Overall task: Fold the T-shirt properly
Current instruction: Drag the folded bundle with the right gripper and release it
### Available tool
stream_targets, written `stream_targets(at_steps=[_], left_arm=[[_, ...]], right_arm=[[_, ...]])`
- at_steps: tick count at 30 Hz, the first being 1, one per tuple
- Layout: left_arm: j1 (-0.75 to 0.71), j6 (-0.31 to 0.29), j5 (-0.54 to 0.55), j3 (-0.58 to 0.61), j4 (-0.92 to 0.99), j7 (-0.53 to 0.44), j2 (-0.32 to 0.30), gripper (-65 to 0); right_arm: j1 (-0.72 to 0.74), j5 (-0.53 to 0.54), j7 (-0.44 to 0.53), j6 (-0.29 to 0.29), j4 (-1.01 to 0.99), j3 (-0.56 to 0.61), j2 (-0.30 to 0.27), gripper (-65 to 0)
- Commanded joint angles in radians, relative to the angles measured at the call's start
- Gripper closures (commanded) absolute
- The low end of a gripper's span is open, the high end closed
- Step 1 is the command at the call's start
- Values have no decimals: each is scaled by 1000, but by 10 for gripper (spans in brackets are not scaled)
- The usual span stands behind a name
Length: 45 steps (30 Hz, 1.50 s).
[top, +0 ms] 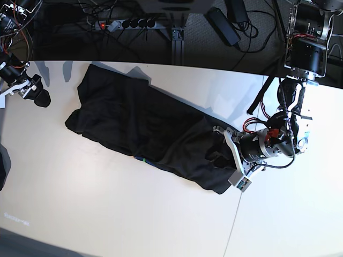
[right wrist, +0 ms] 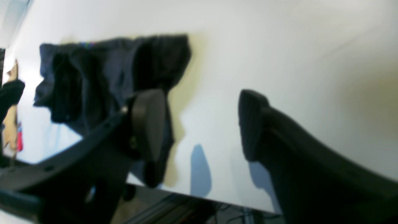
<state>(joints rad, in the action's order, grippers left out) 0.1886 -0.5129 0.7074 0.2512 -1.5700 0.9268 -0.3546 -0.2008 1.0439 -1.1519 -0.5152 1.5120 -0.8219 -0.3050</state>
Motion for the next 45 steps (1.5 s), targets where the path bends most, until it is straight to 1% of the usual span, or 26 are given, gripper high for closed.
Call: stream_targets(at_steps=[1,11,15,17,23,27,31,39,43,45], left_arm=[[21,5,13,-5,-16,-22,-6,-259],[21,5,14,-5,-16,-21,-6,-259],[21,5,13,-5,-16,-21,-6,-259],[21,5,13,-5,-16,-21,-6,-259],[22,5,13,-5,-16,-21,-10,-259],[22,8,11,-6,-16,-21,-18,-259],[22,8,11,-6,-16,-20,-17,-259],[21,8,10,-6,-16,-2,-18,-259],[22,8,10,-6,-16,-3,-27,-259],[21,8,10,-6,-16,-3,-31,-259]], right_arm=[[3,30,19,-90,16,10,-8,-375],[4,35,23,-87,16,110,88,-375],[10,24,47,-87,16,125,138,-375],[10,10,71,-87,16,125,153,-375],[10,-2,84,-87,16,125,156,-375],[12,-35,119,-84,16,125,156,-375],[27,-43,120,-84,4,125,156,-375],[113,-35,118,-84,-183,126,159,-375],[146,-4,88,-84,-263,126,159,-375],[148,0,82,-84,-272,130,159,-375]])
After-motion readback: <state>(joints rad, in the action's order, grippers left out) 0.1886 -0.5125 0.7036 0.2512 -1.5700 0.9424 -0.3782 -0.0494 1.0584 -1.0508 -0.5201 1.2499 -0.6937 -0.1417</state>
